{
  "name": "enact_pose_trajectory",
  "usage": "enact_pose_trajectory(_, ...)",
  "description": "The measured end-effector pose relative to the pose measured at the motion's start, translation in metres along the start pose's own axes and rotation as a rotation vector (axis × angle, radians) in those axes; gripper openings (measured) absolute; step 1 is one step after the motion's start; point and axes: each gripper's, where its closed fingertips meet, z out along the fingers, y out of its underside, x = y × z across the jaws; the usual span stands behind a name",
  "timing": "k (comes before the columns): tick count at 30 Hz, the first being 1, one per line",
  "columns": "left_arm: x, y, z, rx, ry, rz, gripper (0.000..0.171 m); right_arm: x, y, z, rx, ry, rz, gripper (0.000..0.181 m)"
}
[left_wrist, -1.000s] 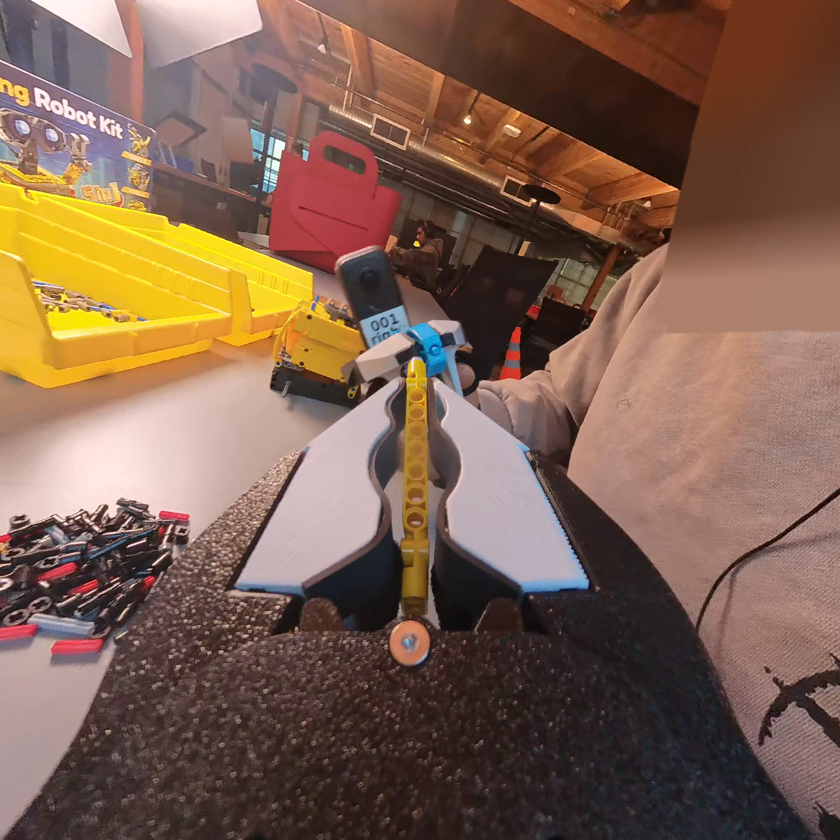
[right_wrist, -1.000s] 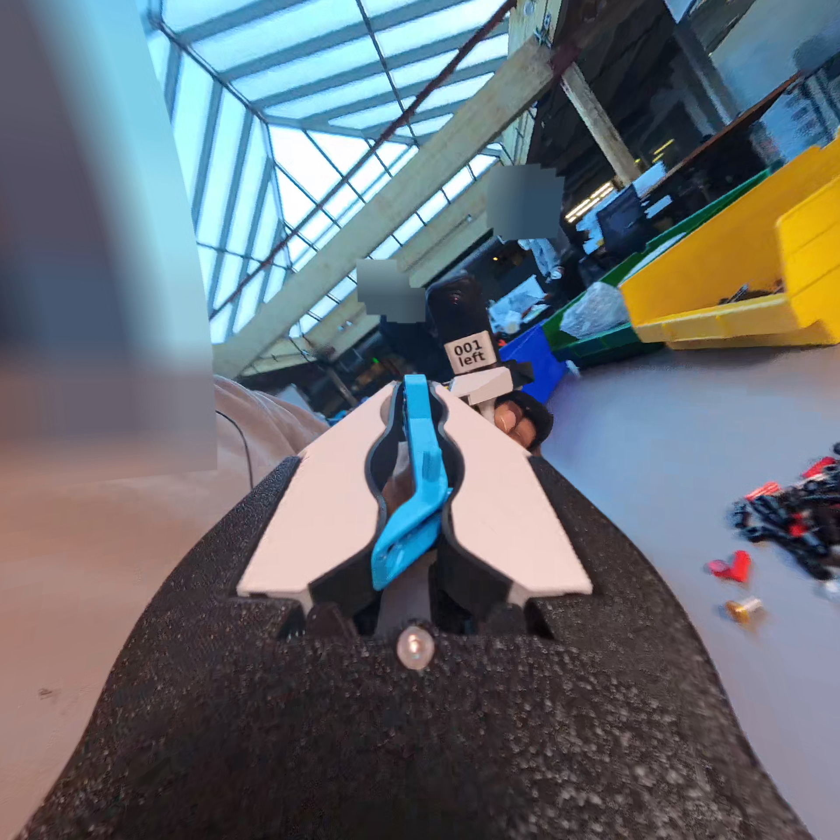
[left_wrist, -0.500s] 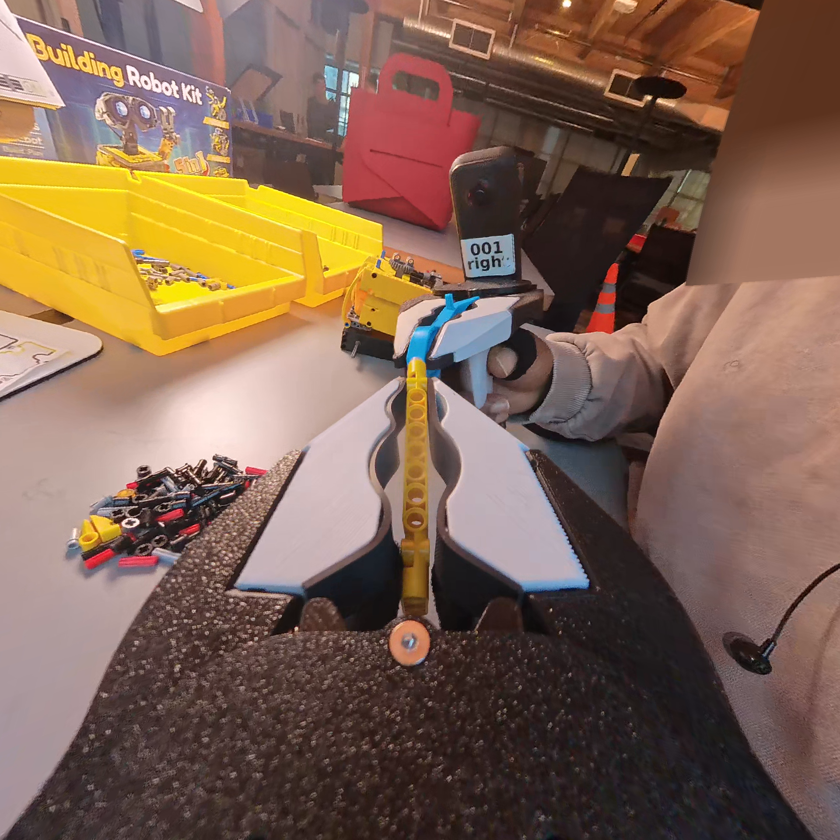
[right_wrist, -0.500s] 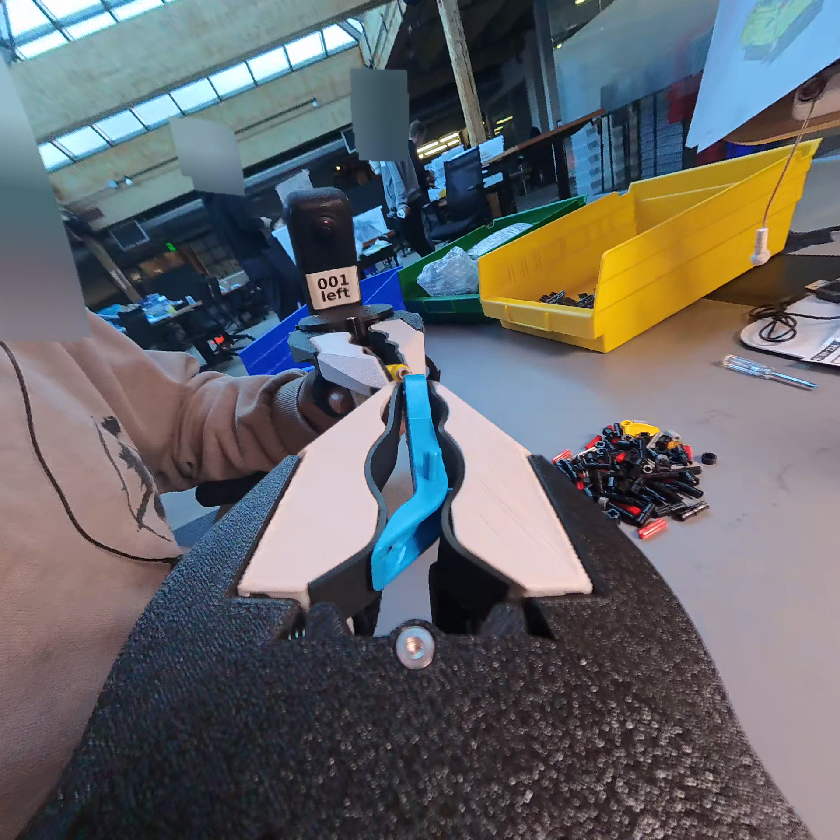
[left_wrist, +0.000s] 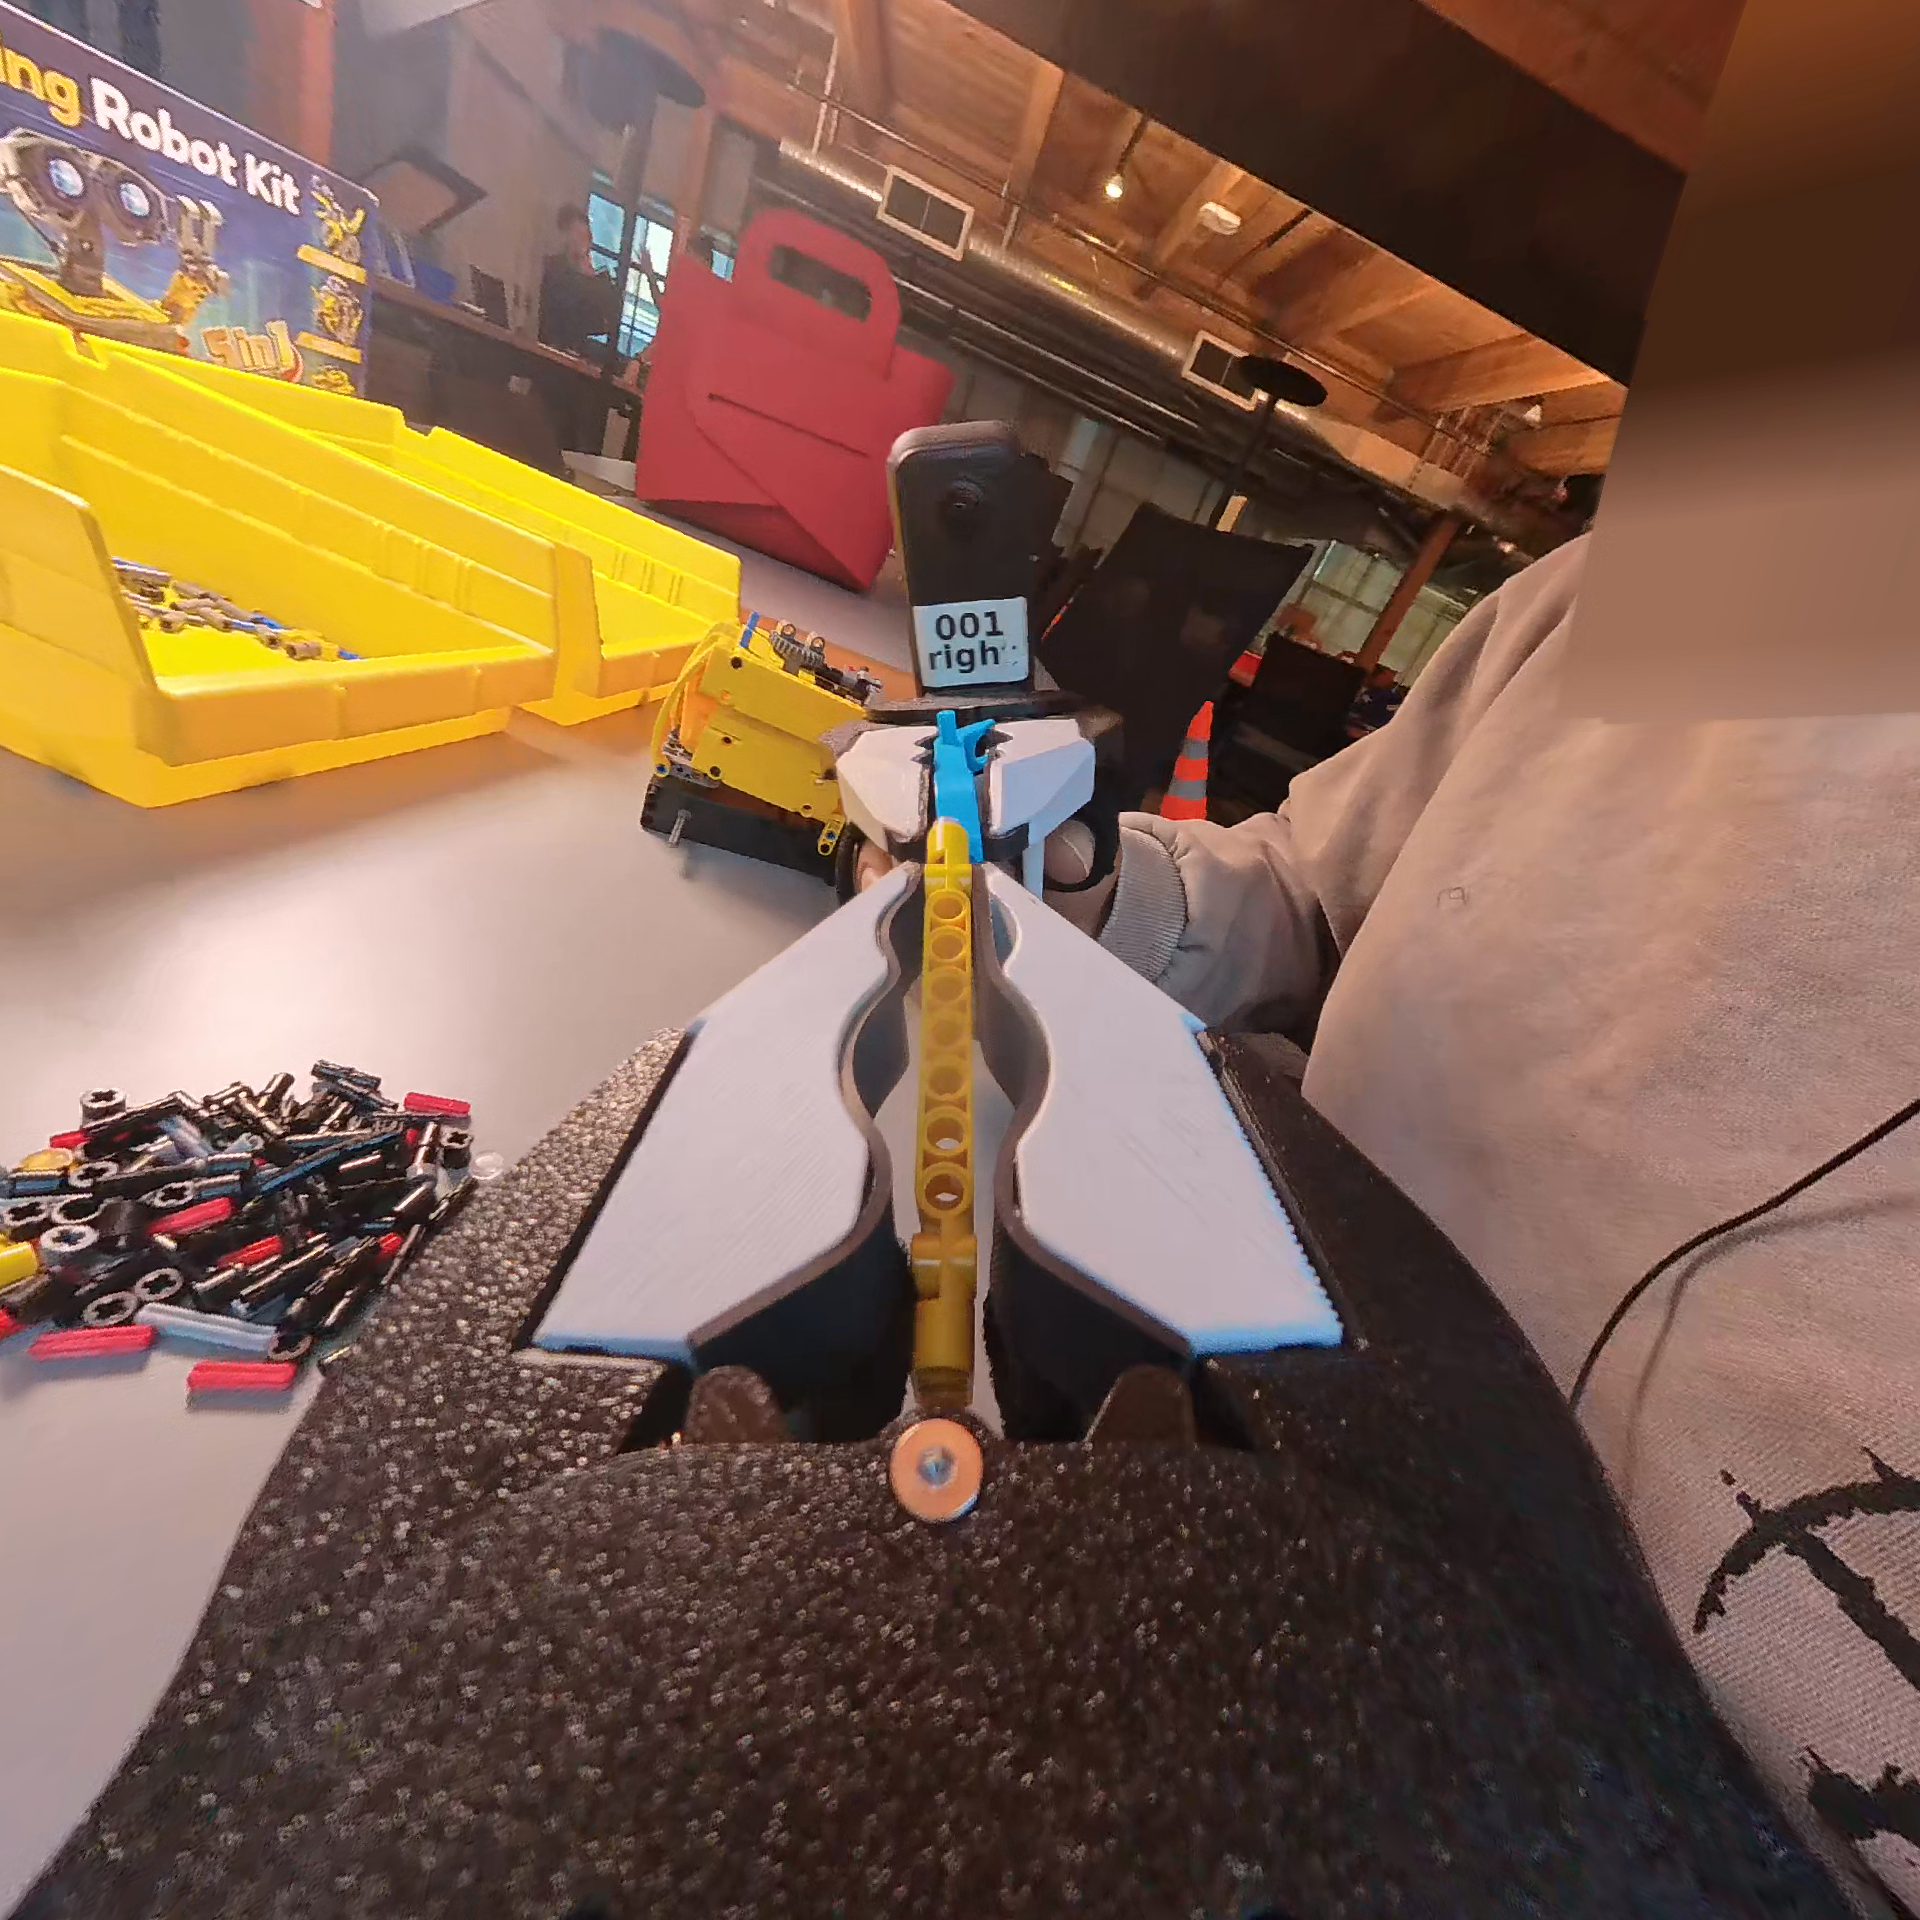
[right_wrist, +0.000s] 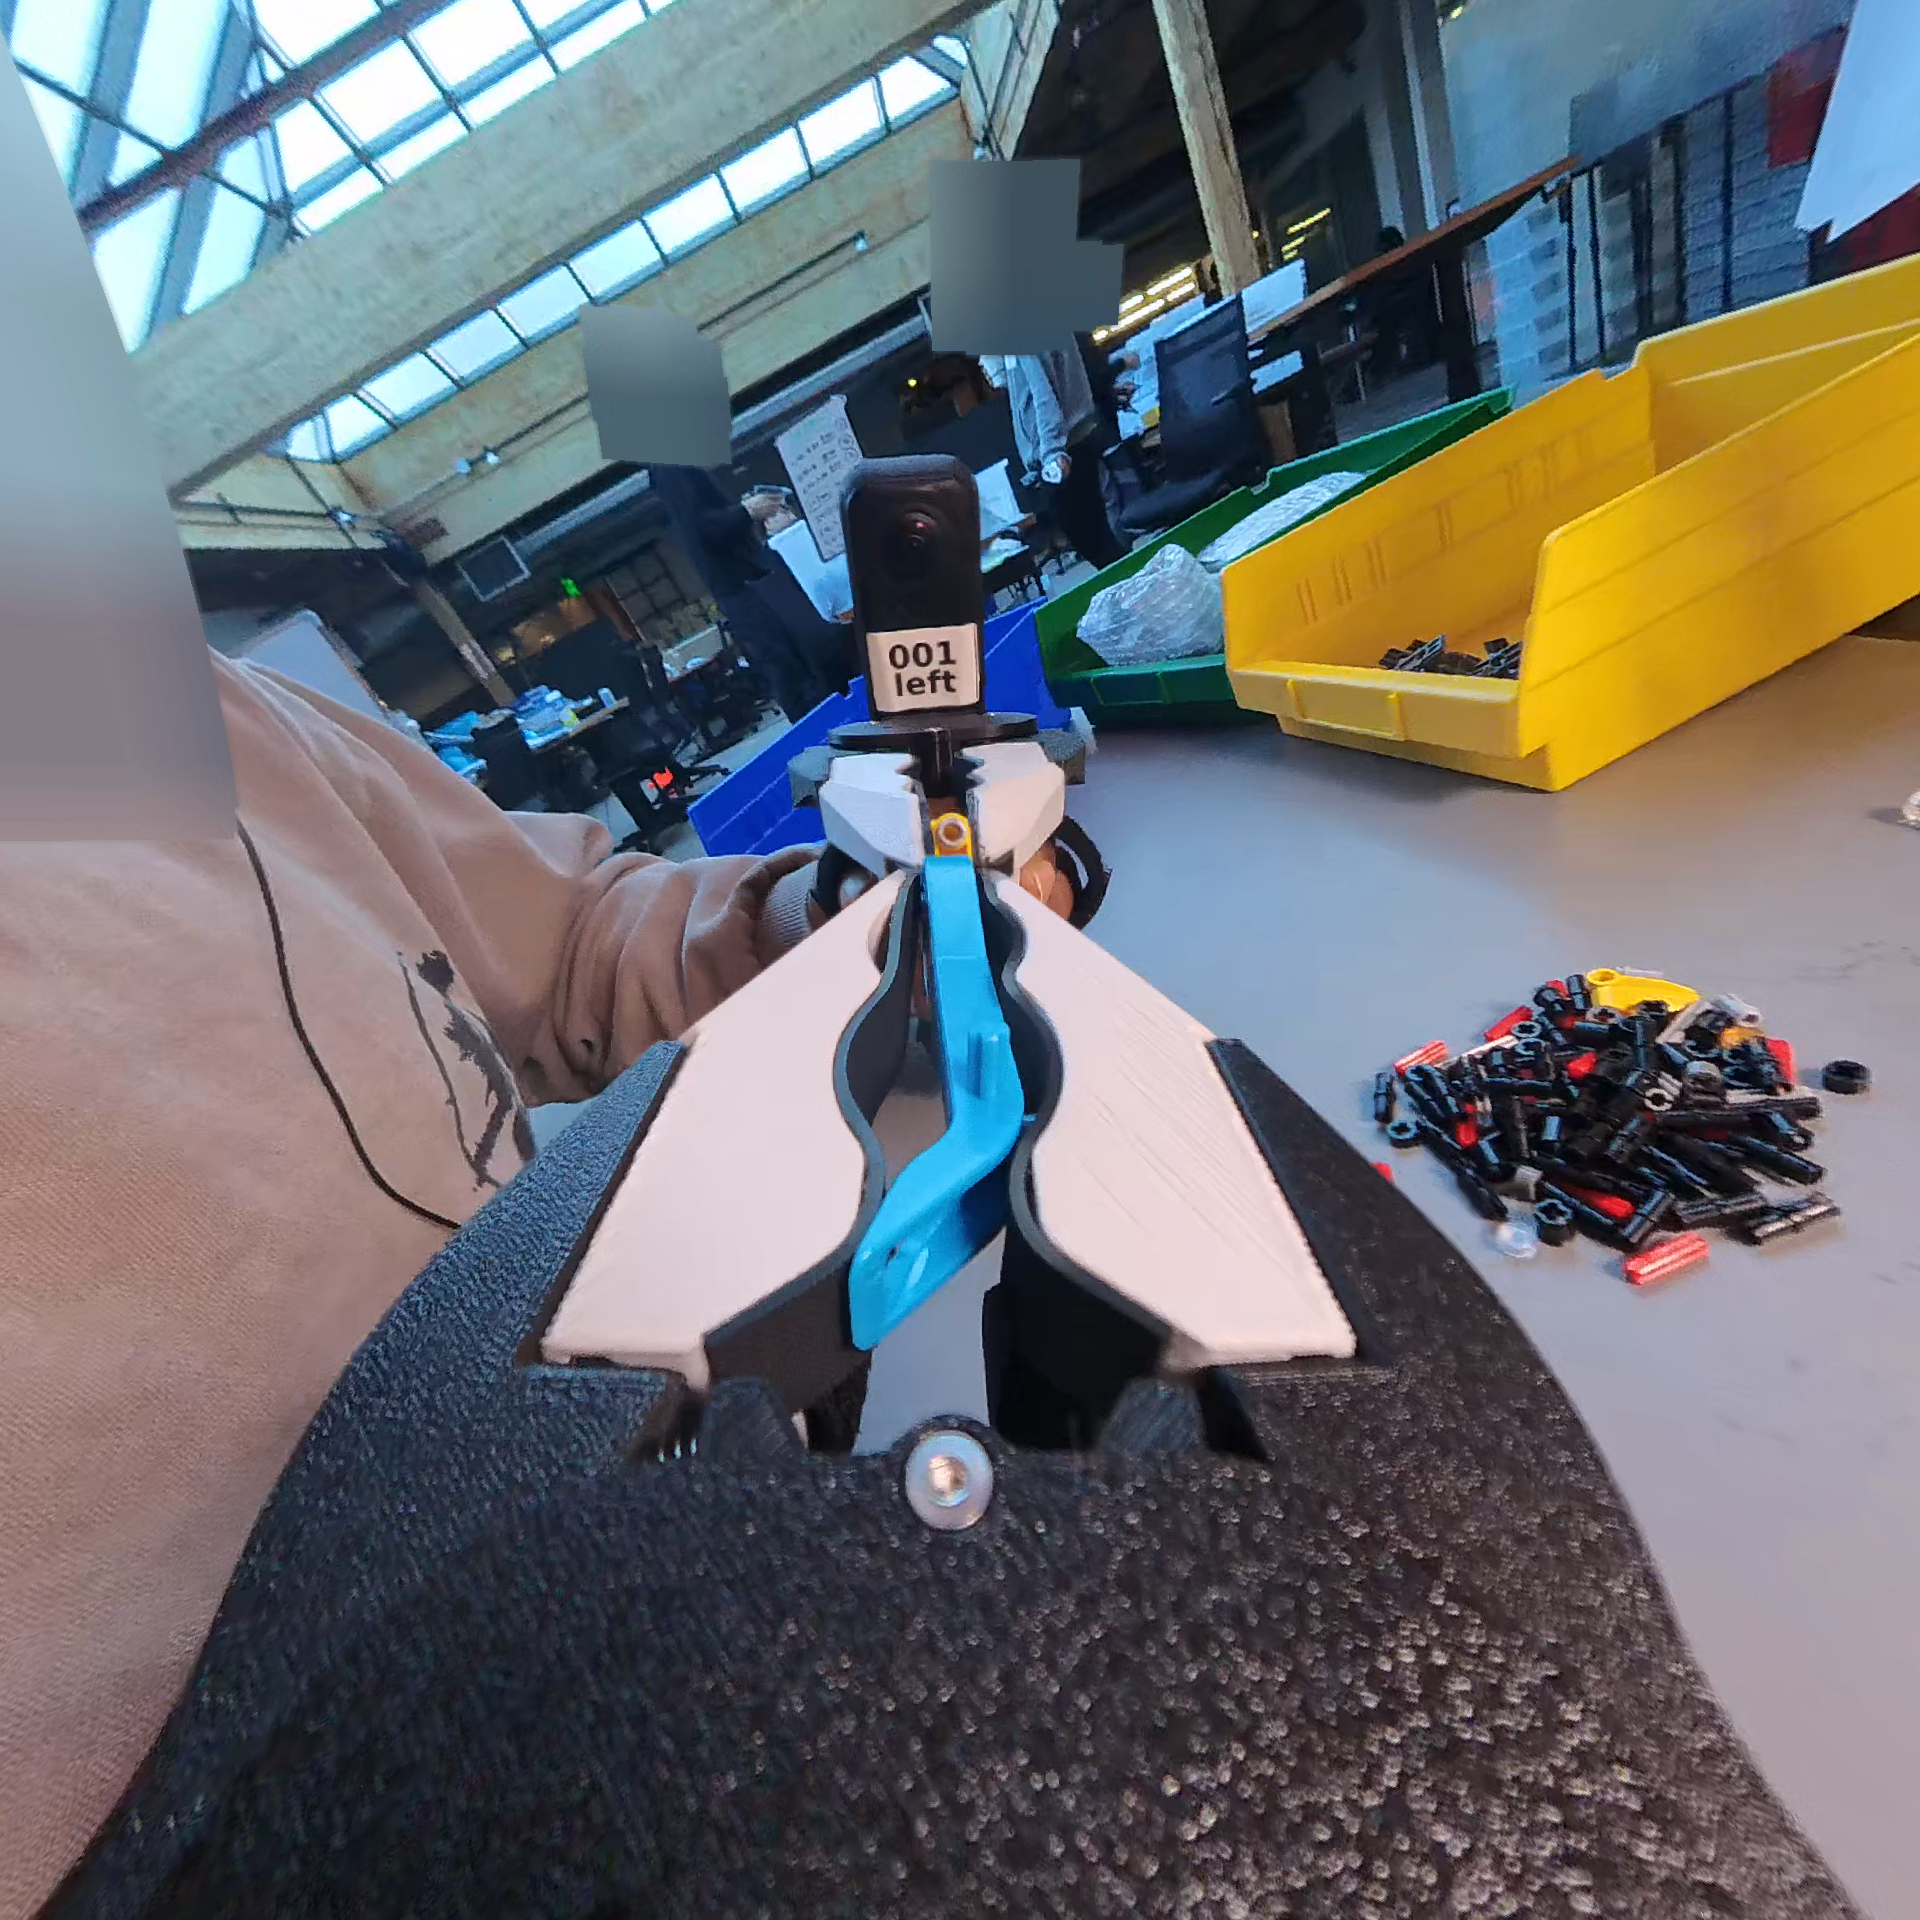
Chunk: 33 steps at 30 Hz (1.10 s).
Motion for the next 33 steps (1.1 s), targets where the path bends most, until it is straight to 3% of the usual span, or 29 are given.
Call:
enact_pose_trajectory(24, 0.009, 0.004, 0.002, -0.062, -0.005, 0.115, 0.007, -0.004, 0.009, -0.004, -0.093, -0.053, 0.041, 0.009)
enact_pose_trajectory(29, 0.013, 0.01, 0.006, -0.111, -0.026, 0.214, 0.006, -0.008, 0.016, -0.007, -0.204, -0.054, 0.015, 0.009)
enact_pose_trajectory(33, 0.015, 0.01, 0.008, -0.148, -0.05, 0.308, 0.007, -0.01, 0.016, -0.008, -0.213, -0.074, 0.081, 0.008)
